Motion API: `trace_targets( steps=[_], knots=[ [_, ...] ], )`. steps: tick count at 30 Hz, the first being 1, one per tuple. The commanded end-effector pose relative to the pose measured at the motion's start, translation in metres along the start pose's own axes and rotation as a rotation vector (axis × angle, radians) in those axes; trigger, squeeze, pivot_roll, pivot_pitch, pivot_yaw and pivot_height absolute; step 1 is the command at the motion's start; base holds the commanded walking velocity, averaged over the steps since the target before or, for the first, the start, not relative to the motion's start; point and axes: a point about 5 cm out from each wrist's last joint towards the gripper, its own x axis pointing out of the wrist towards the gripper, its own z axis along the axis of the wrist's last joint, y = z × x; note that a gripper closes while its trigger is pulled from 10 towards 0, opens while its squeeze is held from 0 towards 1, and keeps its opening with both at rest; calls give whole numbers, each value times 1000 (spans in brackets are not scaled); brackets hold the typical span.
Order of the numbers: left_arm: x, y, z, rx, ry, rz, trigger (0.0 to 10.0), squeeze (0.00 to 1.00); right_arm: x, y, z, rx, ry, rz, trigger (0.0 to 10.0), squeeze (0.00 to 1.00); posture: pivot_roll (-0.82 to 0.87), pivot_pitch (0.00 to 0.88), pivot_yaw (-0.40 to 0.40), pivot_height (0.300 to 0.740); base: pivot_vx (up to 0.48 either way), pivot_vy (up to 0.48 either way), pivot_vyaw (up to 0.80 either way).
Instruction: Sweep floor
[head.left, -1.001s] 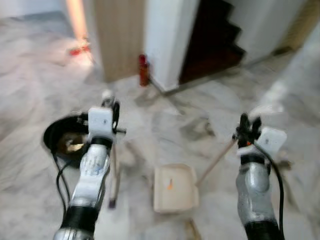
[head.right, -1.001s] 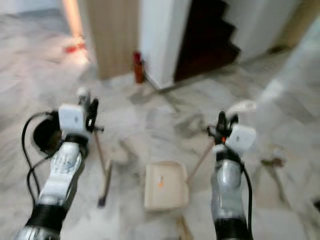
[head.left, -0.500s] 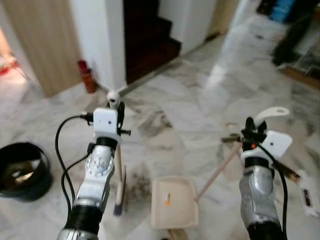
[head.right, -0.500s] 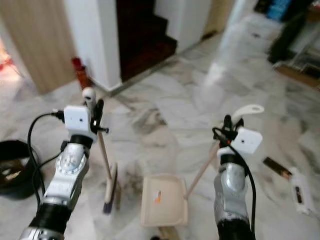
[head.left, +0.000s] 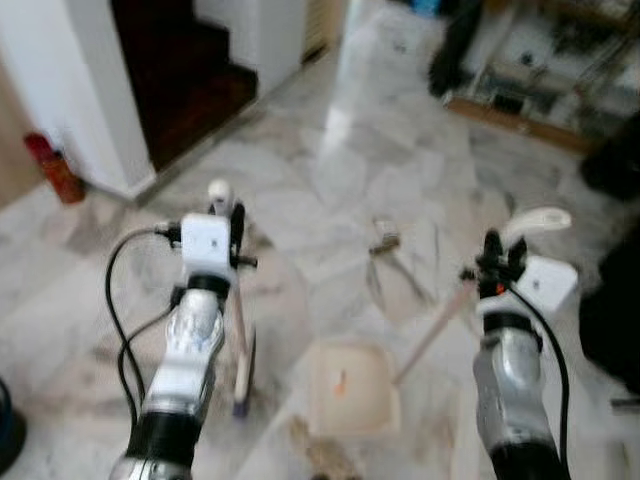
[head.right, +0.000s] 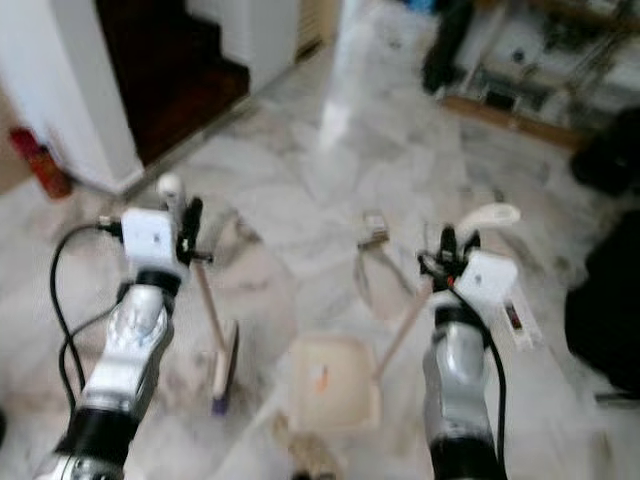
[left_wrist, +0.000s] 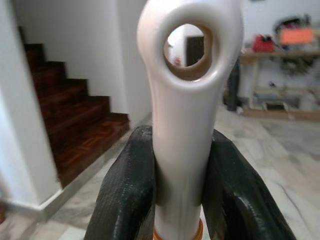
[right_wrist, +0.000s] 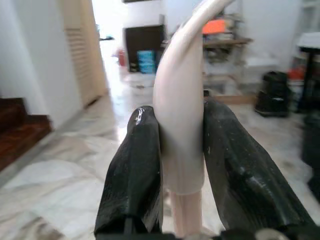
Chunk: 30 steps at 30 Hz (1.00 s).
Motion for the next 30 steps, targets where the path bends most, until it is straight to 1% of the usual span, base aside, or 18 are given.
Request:
trace_targets(
  steps=[1, 9, 11, 14, 19, 26, 27, 29, 30],
  knots=[
    [5, -9, 11, -16, -56, -23, 10000, 0, 1, -7, 5, -4, -27, -23, 10000, 0, 70, 63, -71, 740, 0, 0, -800],
    [6, -10, 12, -22, -59, -34, 10000, 0, 1, -7, 6, -2, -32, -29, 10000, 0, 69, 53, -63, 740, 0, 0, -800],
    [6, -13, 10, -36, -51, -50, 10000, 0, 1, -7, 5, -1, -31, -30, 10000, 0, 67, 45, -62, 740, 0, 0, -800],
    [6, -17, 8, -51, -46, -61, 10000, 0, 1, -6, 4, -6, -29, -25, 10000, 0, 31, 31, -62, 740, 0, 0, -800],
    [5, -17, 7, -56, -42, -70, 10000, 0, 2, -5, 11, -2, -63, -32, 10000, 0, -14, 33, -51, 740, 0, 0, -800],
    [10, -20, 5, -69, -33, -85, 10000, 0, 6, -4, 13, -21, -75, -26, 10000, 0, -84, 23, -8, 740, 0, 0, 0],
    [11, -22, 4, -73, -28, -109, 10000, 0, 7, -4, 17, -21, -89, -31, 10000, 0, -115, 17, 5, 740, 0, 0, 0],
    [13, -24, 3, -75, -27, -124, 10000, 0, 8, -4, 19, -22, -99, -36, 10000, 0, -121, 17, 14, 740, 0, 0, 0],
    [15, -24, 4, -76, -28, -125, 10000, 0, 8, -4, 20, -20, -104, -40, 10000, 0, -96, 22, 18, 740, 0, 0, 0]
  ],
)
